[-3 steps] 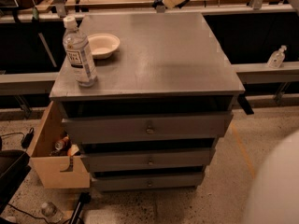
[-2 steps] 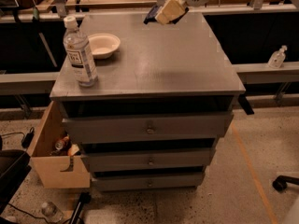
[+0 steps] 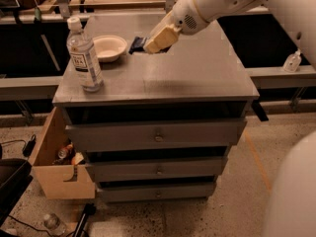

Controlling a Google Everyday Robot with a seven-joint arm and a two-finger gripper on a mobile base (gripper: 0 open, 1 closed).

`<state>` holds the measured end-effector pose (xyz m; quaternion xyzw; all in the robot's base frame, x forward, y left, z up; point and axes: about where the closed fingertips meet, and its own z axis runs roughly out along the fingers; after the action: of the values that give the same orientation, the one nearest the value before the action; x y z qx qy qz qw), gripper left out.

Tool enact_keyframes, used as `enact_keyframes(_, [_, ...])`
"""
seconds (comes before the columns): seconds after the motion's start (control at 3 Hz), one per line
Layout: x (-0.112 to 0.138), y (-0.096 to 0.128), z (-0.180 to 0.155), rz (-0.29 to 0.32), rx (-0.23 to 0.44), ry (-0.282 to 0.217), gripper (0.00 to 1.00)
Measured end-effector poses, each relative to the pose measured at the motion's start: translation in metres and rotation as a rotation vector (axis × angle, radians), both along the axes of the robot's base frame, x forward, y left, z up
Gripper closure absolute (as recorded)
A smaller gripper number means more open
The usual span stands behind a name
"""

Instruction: Move rxbar blueberry near blue plastic bottle

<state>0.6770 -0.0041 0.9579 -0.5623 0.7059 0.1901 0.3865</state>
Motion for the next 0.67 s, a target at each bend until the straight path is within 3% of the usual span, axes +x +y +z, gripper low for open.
enact_keyframes(0.33, [0.005, 0.028, -0.035, 0.099, 0.071, 0.082, 0.99])
enact_keyframes(0.67, [0.003, 0.041, -0.054, 0.167, 0.078, 0.131, 0.77])
